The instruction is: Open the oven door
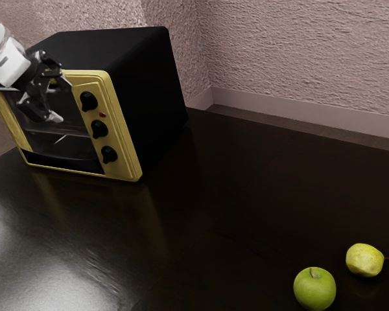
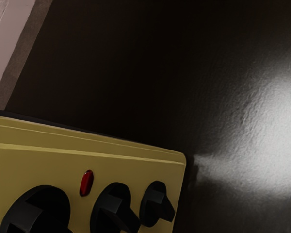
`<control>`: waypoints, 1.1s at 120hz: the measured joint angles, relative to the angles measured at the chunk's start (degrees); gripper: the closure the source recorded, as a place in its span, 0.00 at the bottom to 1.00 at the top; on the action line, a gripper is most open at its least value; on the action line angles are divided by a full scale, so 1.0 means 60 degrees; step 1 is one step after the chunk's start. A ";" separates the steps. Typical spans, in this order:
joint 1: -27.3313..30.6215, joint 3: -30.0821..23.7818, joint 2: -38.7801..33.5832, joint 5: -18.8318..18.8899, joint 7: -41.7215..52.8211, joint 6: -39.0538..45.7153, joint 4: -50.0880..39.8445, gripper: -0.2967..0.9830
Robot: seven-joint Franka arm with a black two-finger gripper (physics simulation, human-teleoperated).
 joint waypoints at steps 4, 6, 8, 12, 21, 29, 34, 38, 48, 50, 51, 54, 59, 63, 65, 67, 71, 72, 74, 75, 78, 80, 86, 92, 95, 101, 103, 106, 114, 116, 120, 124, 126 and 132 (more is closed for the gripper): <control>-0.0047 0.0147 0.0024 -0.0250 0.0539 0.0098 -0.0017 0.23; -0.0056 0.0221 0.0042 -0.0364 0.0800 0.0141 -0.0024 0.23; -0.0046 0.0283 0.0059 -0.0464 0.1054 0.0180 -0.0029 0.23; -0.0047 0.0433 0.0074 -0.0628 0.1542 0.0251 -0.0043 0.23; 0.0021 0.0730 0.0030 -0.0871 0.2530 0.0356 -0.0164 0.23; 0.0162 0.0876 -0.0023 -0.0945 0.3163 0.0447 -0.0332 0.23; 0.0204 0.0964 -0.0030 -0.0797 0.3449 0.0525 -0.0370 0.23; 0.0220 0.1023 -0.0027 -0.0634 0.3648 0.0597 -0.0382 0.23; 0.0310 0.1094 0.0018 -0.0391 0.4097 0.0797 -0.0392 0.23; 0.0345 0.1099 0.0025 -0.0362 0.4180 0.0832 -0.0393 0.23; 0.0364 0.1101 0.0029 -0.0349 0.4220 0.0847 -0.0393 0.23; 0.0427 0.1105 0.0036 -0.0317 0.4338 0.0890 -0.0394 0.23; 0.0553 0.1110 0.0056 -0.0277 0.4519 0.0964 -0.0391 0.23; 0.0673 0.1111 0.0109 -0.0253 0.4648 0.1022 -0.0369 0.23; 0.0739 0.1112 0.0151 -0.0243 0.4705 0.1048 -0.0354 0.23; 0.0816 0.1112 0.0226 -0.0235 0.4760 0.1072 -0.0325 0.23; 0.0991 0.1112 0.0445 -0.0230 0.4864 0.1114 -0.0180 0.23; 0.1033 0.1112 0.0499 -0.0234 0.4890 0.1123 -0.0138 0.23; 0.1125 0.1112 0.0627 -0.0264 0.4940 0.1141 -0.0023 0.23; 0.1176 0.1110 0.0701 -0.0290 0.4965 0.1149 0.0047 0.23; 0.1322 0.1106 0.0911 -0.0397 0.5037 0.1173 0.0259 0.23; 0.1409 0.1104 0.1039 -0.0471 0.5084 0.1187 0.0393 0.23; 0.1574 0.1101 0.1307 -0.0641 0.5217 0.1222 0.0703 0.23; 0.1634 0.1093 0.1566 -0.0786 0.5336 0.1249 0.0987 0.23; 0.1652 0.1090 0.1743 -0.0881 0.5391 0.1256 0.1168 0.23; 0.1753 0.1053 0.2104 -0.1083 0.5494 0.1256 0.1553 0.23; 0.1816 0.1033 0.2244 -0.1156 0.5526 0.1251 0.1714 0.23; 0.1917 0.0991 0.2433 -0.1262 0.5572 0.1243 0.1923 0.23; 0.2050 0.0925 0.2787 -0.1485 0.5686 0.1227 0.2278 0.23; 0.2063 0.0913 0.2843 -0.1523 0.5712 0.1224 0.2323 0.23; 0.2086 0.0866 0.2930 -0.1586 0.5763 0.1218 0.2380 0.23; 0.2090 0.0838 0.3002 -0.1634 0.5810 0.1209 0.2411 0.23; 0.2092 0.0825 0.3031 -0.1651 0.5833 0.1198 0.2420 0.23; 0.2058 0.0810 0.3068 -0.1674 0.5898 0.1146 0.2411 0.23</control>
